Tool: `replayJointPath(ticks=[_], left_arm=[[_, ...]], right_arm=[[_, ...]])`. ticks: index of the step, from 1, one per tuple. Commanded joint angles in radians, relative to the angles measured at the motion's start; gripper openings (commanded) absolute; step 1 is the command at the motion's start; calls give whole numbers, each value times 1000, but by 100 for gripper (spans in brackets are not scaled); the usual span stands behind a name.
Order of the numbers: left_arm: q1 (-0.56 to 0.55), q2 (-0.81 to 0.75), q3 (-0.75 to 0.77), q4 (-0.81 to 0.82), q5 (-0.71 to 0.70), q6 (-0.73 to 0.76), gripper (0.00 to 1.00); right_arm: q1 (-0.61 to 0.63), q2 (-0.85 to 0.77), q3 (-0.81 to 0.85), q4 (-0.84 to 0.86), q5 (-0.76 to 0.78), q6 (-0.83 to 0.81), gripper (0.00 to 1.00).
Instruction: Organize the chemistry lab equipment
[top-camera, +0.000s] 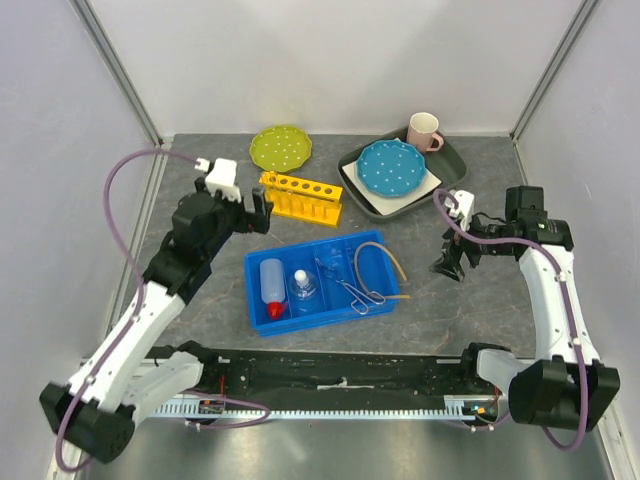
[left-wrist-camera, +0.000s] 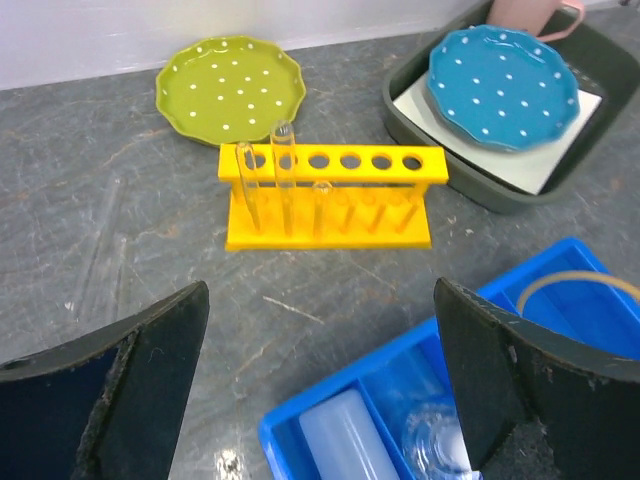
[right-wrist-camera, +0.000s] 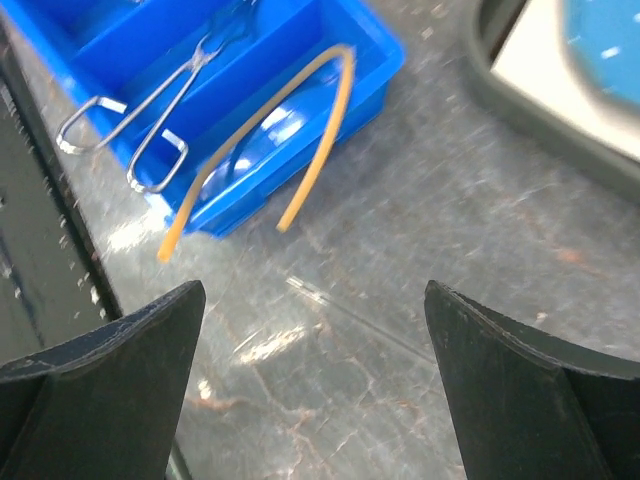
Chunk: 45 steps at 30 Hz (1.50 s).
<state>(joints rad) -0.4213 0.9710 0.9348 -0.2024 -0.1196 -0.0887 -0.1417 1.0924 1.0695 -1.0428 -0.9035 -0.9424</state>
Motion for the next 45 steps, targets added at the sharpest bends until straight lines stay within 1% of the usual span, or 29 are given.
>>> replayJointPath(ticks=[1,2,4,6,7,11,14,17,19,21,23,29,30,32,36,40,45], left_arm=[[3,-182,-134,-49,101,1,100],[3,-214,-155,-54,115,1,100],[3,-283,-200,-71,147,0,99],[3,-311,-217,-89,166,6,99],[3,-333,-228,-97,169,9,99],[1,-356,-254,-112,147,15,99],[3,-370,-271,-120,140,4,98],[3,-382,-274,-108,123,4,98],[3,-387,-277,-98,123,7,98],[3,-381,-278,-97,123,10,98],[3,-377,-277,-97,121,12,98],[4,-411,-287,-89,55,24,97],[3,-419,-291,-88,52,26,97],[3,-437,-297,-84,48,27,97],[3,-459,-307,-72,43,36,97],[3,-491,-323,-48,40,44,97],[3,-492,-329,-43,41,46,96]], right_arm=[[-1,73,18,-296,18,-372,98],[-1,83,9,-319,34,-500,98],[-1,96,-11,-332,104,-588,98],[-1,100,-40,-312,158,-656,98],[2,106,-46,-274,207,-653,98],[28,158,-75,-206,311,-648,95],[50,181,-91,-152,363,-635,90],[91,204,-109,-91,379,-608,87],[134,215,-123,-39,416,-592,84],[187,236,-143,-10,437,-575,82],[212,256,-155,18,440,-575,81],[283,392,-137,85,469,-578,71],[284,406,-134,89,474,-579,68],[292,441,-132,98,489,-578,66],[294,462,-157,135,497,-553,59],[294,469,-213,199,502,-524,55],[292,497,-227,228,528,-500,45]])
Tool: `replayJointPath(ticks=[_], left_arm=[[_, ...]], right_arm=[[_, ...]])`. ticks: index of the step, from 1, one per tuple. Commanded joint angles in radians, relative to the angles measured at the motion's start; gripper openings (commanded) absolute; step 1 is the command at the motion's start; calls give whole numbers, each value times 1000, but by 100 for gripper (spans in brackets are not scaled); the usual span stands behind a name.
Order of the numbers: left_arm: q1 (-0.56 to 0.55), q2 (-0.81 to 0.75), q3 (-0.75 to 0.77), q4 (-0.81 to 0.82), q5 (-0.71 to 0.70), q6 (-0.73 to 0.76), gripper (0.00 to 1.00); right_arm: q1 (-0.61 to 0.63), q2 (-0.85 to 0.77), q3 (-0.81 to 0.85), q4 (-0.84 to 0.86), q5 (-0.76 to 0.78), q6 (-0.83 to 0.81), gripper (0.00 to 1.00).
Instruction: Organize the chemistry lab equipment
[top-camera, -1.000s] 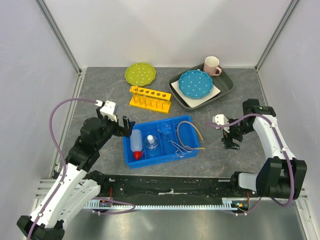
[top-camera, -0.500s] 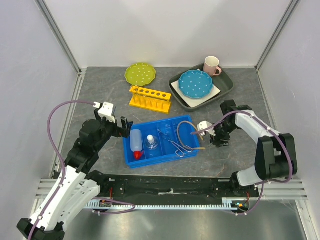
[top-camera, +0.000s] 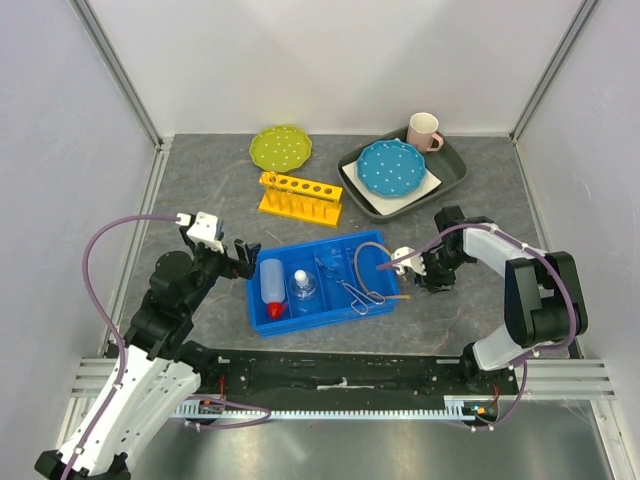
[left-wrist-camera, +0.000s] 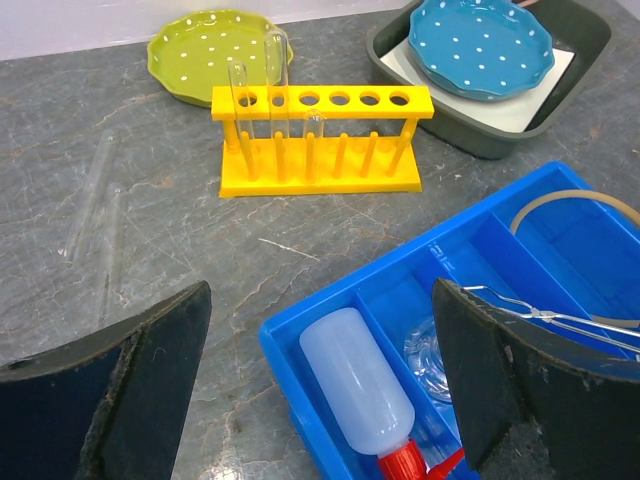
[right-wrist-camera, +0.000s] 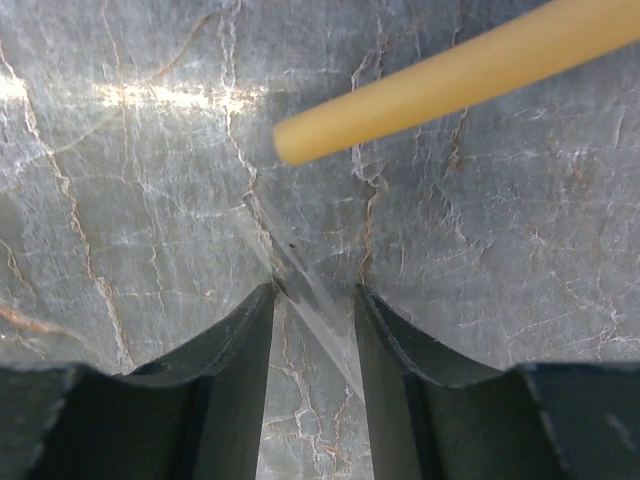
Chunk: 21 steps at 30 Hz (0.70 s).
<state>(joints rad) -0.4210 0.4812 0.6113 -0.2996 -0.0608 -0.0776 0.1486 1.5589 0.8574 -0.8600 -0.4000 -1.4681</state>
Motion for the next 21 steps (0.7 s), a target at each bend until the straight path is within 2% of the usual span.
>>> replayJointPath(ticks=[1,8,12,15,16,21], left_arm=[[1,-1,-5,53,-16,35,96],[2,13,-5,50,4,33,96],[2,5,4,50,50,10,96],[2,-19,-1,63,142,-20,96],[2,-21,1,80,212,-33,96],[2,45,-15,206,455,-235,94]], right_arm=[[3,32,-18,50,29,29,43],[0,17,-35,84,67,66,27],[-26,24,3,87,41,207,21],[-75,30,61,81,-3,311,19],[-89,32,90,69,-17,381,19],[-196,14,175,-26,-161,534,19]])
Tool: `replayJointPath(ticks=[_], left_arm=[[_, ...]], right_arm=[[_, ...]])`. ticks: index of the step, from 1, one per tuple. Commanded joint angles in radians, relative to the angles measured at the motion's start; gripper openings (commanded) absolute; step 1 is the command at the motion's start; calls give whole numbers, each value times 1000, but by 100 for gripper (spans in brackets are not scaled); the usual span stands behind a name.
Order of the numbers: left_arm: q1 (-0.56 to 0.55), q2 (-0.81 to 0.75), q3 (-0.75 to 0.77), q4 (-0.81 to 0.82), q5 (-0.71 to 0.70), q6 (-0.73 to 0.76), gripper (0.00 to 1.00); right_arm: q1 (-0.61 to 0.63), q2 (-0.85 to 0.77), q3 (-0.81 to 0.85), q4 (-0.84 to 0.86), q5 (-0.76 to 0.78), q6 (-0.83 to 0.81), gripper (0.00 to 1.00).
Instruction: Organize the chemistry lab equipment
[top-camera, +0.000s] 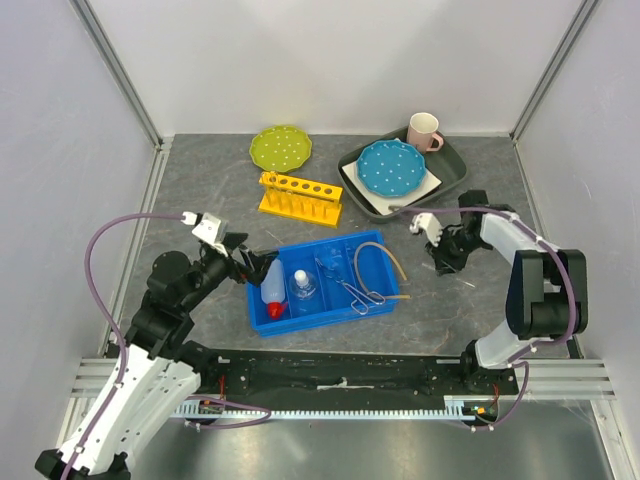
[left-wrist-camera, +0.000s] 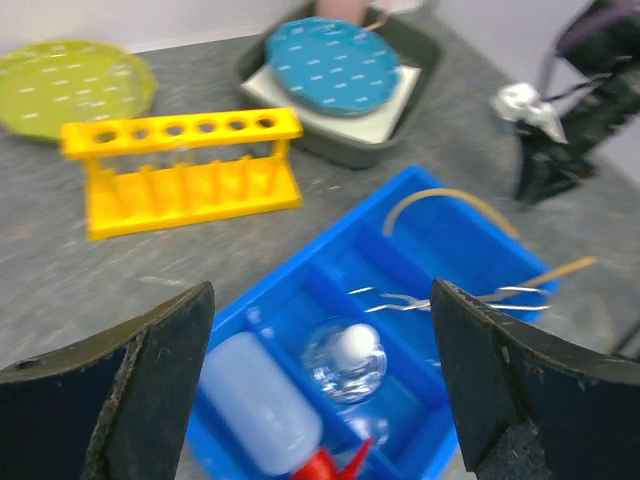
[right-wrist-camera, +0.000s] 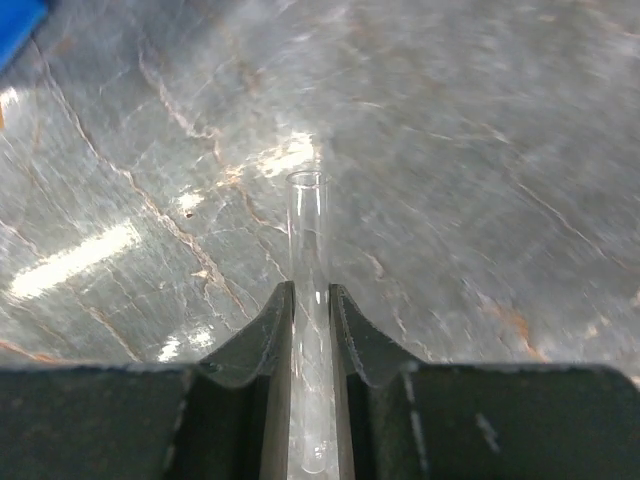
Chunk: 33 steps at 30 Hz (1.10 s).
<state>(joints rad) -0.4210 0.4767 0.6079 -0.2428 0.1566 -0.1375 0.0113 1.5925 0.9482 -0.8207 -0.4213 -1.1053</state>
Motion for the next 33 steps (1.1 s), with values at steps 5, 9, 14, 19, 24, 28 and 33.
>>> replayJointPath(ticks=[5,9,14,19,24,28,33], left_arm=[[-19,198,-43,446,415,-518,90],[-171,324,9,546,332,-535,91],[-375,581,111,658,186,-478,92],[-449,845,268,741,126,-559,92],[-489,1095,449,738,115,-646,91],[-506,1214,542,705,115,-735,84],[-515,1303,642,643,115,-820,77]], right_arm=[[-119,-71,164,-95,-321,379,18],[-139,-77,237,-65,-488,580,18],[-151,-83,339,-5,-649,812,18],[-171,-115,330,133,-724,1074,17],[-182,-155,242,327,-735,1306,17],[-182,-172,178,469,-741,1502,17],[-183,-189,123,584,-734,1596,17]])
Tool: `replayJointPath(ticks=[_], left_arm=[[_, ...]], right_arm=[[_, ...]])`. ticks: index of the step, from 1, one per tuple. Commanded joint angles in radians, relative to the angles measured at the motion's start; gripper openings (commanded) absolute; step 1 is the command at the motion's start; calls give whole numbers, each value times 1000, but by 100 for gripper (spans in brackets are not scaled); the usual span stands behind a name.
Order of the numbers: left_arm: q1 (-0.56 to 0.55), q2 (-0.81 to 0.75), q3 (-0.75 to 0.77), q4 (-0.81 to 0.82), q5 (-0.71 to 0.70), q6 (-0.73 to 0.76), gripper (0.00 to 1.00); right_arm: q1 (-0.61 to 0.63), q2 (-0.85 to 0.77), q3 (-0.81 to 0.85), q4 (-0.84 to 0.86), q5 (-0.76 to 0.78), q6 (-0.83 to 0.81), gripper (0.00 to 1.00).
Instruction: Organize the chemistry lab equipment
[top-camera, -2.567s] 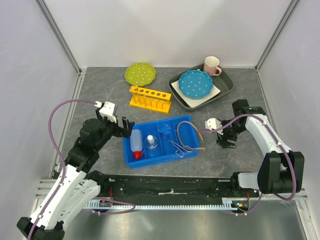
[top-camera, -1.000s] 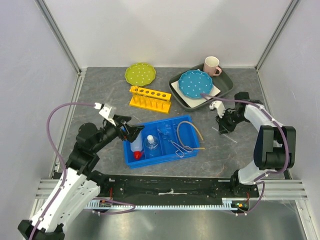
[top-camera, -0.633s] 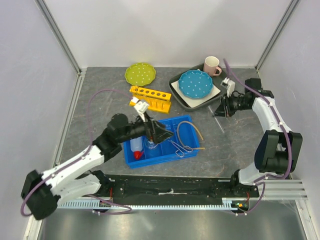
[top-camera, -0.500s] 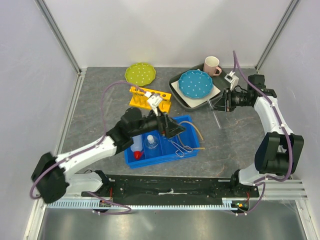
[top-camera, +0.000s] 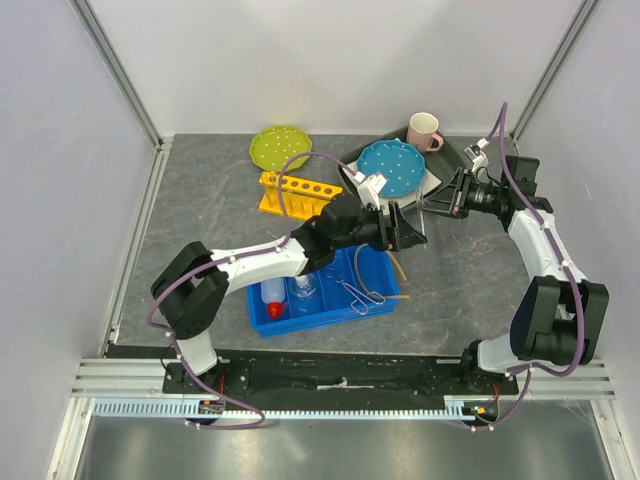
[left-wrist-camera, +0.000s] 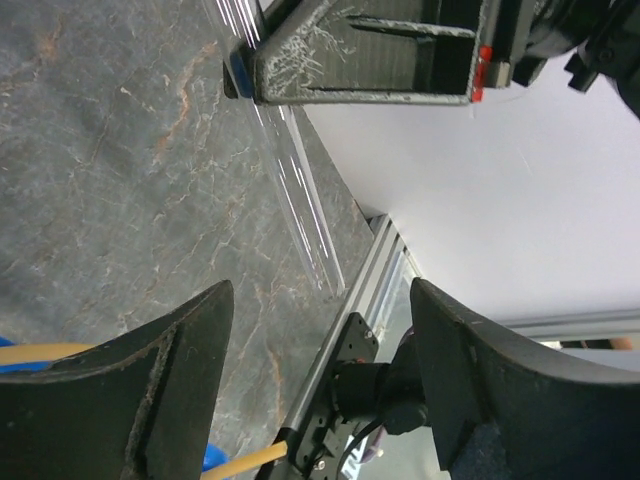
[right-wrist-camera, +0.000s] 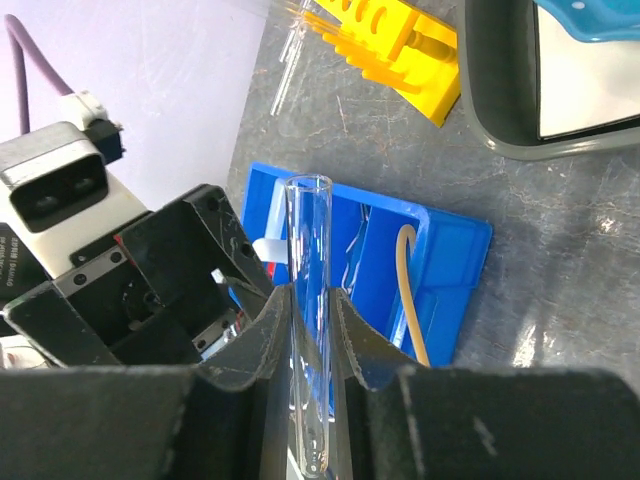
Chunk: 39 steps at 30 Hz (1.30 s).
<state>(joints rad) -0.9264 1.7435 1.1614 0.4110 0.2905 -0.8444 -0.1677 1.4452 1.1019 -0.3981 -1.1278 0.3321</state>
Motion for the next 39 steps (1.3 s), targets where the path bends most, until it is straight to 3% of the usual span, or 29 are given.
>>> replayJointPath(ticks=[1,9,14,17,22,25,26,27,28,29,30,32,35,36,38,39], left_arm=[[-12,54,96,-14,-16,-128,74],[-15,91,119,-34,7,-156,51],[-14,113,132,-31,36,-173,46],[-12,113,132,-31,47,-177,28],[-2,74,90,-32,73,-179,18],[24,41,45,-32,134,-197,15],[34,27,29,-32,157,-205,14],[56,13,11,-31,200,-217,14],[67,-19,-26,-31,222,-217,14],[76,-38,-43,-34,242,-214,13],[98,-56,-60,-53,283,-200,13],[116,-113,-91,-89,326,-176,13],[150,-180,-101,-196,444,-111,13],[162,-193,-92,-274,469,-76,13],[172,-222,-77,-355,543,-35,13],[178,-226,-62,-404,567,2,13]], right_arm=[[-6,-45,-39,179,-26,176,17],[-3,-58,-134,370,-30,355,17],[-3,-74,-152,378,-20,346,17],[-3,-83,-157,378,-18,337,18],[-4,-94,-159,367,-58,289,26],[-6,-97,-114,239,-82,107,41],[-9,-100,-70,99,-75,-74,46],[-12,-106,-39,3,-55,-182,61],[-12,-109,-1,-104,4,-309,67],[-12,-109,86,-330,47,-475,71],[-12,-108,119,-405,81,-663,76],[-12,-114,195,-575,175,-828,77],[-12,-144,272,-774,194,-1143,77],[-10,-150,289,-835,185,-1368,78],[-7,-172,326,-1052,160,-1662,82],[8,-192,320,-1061,167,-1727,86]])
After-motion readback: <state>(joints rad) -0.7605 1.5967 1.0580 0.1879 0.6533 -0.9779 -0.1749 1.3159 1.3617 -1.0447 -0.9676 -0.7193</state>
